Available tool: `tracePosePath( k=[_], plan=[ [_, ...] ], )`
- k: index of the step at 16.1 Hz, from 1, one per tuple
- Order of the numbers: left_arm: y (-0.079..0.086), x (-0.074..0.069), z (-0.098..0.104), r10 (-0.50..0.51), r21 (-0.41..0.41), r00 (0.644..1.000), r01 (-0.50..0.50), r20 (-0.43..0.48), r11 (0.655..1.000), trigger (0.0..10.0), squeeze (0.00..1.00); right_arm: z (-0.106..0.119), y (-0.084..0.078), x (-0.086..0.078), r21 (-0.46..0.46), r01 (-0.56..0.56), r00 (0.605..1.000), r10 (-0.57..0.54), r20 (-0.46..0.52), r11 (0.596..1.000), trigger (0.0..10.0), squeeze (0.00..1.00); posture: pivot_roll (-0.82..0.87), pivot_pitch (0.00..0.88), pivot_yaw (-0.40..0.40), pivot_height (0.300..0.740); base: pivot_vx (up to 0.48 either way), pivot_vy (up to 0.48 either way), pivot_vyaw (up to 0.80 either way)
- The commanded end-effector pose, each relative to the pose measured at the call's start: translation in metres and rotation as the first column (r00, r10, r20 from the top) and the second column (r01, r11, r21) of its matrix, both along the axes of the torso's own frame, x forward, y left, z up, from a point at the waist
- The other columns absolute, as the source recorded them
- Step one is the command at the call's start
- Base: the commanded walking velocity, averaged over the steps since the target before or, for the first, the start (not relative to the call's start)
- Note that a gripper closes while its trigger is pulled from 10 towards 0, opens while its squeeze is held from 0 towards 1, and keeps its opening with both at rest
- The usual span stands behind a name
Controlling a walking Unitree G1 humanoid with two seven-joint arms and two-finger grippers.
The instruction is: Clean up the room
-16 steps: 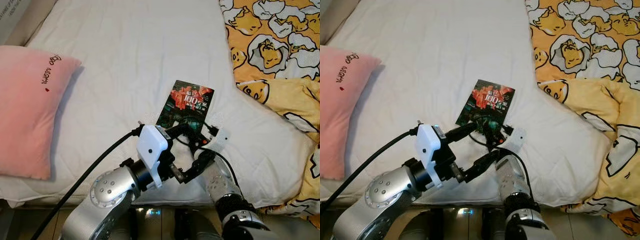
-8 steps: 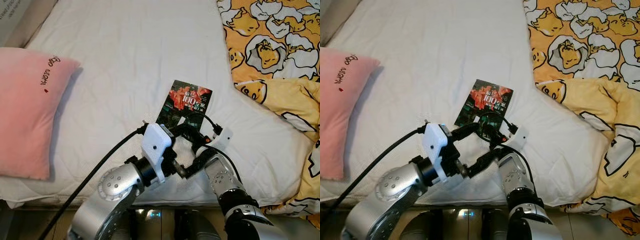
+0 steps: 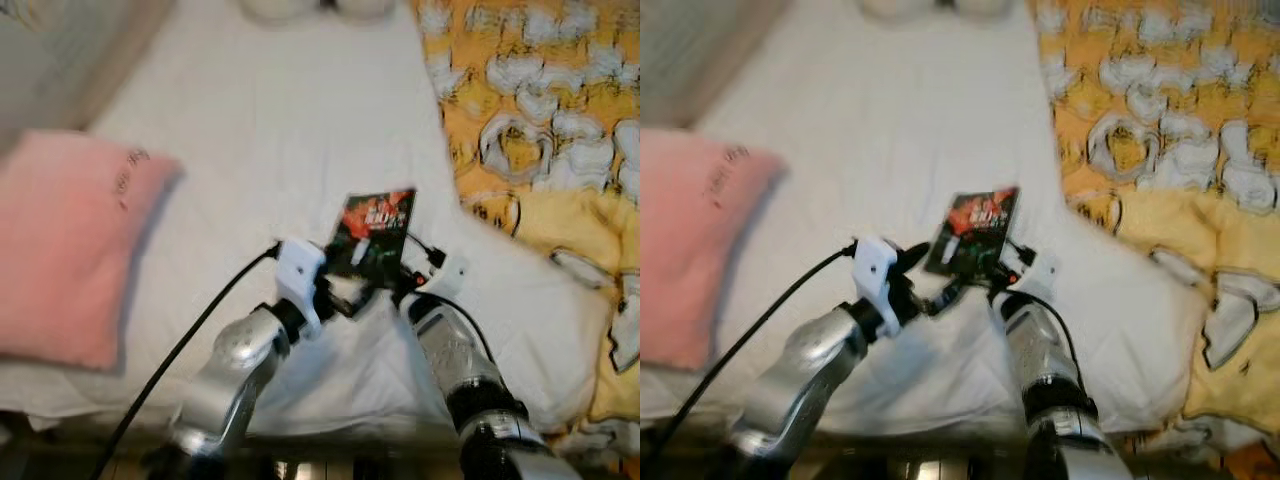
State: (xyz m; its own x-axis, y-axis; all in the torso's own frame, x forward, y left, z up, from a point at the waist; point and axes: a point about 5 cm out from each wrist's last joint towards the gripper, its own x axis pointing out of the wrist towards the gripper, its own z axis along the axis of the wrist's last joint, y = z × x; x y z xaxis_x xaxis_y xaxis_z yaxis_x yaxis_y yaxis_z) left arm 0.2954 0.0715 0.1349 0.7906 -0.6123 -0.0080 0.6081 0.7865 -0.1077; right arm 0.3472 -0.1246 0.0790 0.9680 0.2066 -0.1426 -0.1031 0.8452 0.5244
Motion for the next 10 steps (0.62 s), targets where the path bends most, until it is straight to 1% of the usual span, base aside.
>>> tracePosePath(
  k=[1,2,3,4,5,6,7,8,9,10],
  plan=[
    [0.012,0.01,-0.012,0.106,0.029,0.994,-0.105,-0.03,0.994,10.0,0.0,0.025,-0.009,0.006,-0.073,0.056,0.991,-0.046,0.129,0.996,0.0,0.0,0.16,0.0,-0.017,0.74,0.0,0.0,0.0],
    [0.015,0.014,-0.014,0.132,0.039,0.991,-0.13,-0.026,0.991,10.0,0.0,0.027,-0.013,0.005,-0.109,0.084,0.987,-0.068,0.147,0.99,0.0,0.0,0.16,0.0,-0.016,0.74,0.0,0.0,0.0],
    [0.02,0.024,-0.013,0.18,0.043,0.984,-0.18,-0.01,0.983,10.0,0.0,0.037,-0.026,0.003,-0.205,0.161,0.97,-0.116,0.214,0.965,0.0,0.0,0.16,0.0,-0.007,0.74,0.0,0.0,0.0],
    [0.024,0.031,-0.009,0.207,0.032,0.978,-0.208,0.01,0.978,10.0,0.0,0.048,-0.036,-0.003,-0.27,0.232,0.945,-0.152,0.289,0.934,0.0,0.0,0.15,0.0,-0.002,0.74,0.0,0.0,0.0],
    [0.025,0.034,-0.007,0.212,0.032,0.977,-0.213,0.02,0.977,10.0,0.0,0.051,-0.038,-0.005,-0.287,0.247,0.938,-0.154,0.31,0.925,0.0,0.0,0.14,0.0,0.002,0.74,0.0,0.0,0.0],
    [0.022,0.037,-0.008,0.202,0.036,0.979,-0.204,0.032,0.978,10.0,0.0,0.041,-0.033,-0.014,-0.25,0.206,0.955,-0.138,0.263,0.946,0.0,0.0,0.13,0.0,0.007,0.74,0.0,0.0,0.0],
    [0.018,0.037,-0.012,0.189,0.041,0.982,-0.19,0.026,0.981,10.0,0.0,0.021,-0.027,-0.018,-0.162,0.165,0.978,-0.141,0.152,0.973,0.0,0.0,0.13,0.0,0.008,0.74,0.0,0.0,0.0],
    [0.013,0.035,-0.013,0.164,0.048,0.986,-0.166,0.032,0.985,10.0,0.0,-0.002,-0.02,-0.022,-0.031,0.138,0.99,-0.138,0.023,0.99,0.0,0.0,0.12,0.0,0.017,0.74,0.0,0.0,0.0],
    [0.009,0.034,-0.013,0.144,0.051,0.989,-0.146,0.041,0.988,10.0,0.0,-0.02,-0.014,-0.027,0.079,0.129,0.989,-0.122,-0.084,0.989,0.0,0.0,0.12,0.0,0.018,0.74,0.0,0.0,0.0],
    [0.008,0.034,-0.013,0.135,0.05,0.99,-0.137,0.043,0.989,10.0,0.0,-0.027,-0.013,-0.029,0.09,0.126,0.986,-0.115,-0.116,0.988,0.0,0.0,0.12,0.0,0.026,0.74,0.0,0.0,0.0]
  ],
)
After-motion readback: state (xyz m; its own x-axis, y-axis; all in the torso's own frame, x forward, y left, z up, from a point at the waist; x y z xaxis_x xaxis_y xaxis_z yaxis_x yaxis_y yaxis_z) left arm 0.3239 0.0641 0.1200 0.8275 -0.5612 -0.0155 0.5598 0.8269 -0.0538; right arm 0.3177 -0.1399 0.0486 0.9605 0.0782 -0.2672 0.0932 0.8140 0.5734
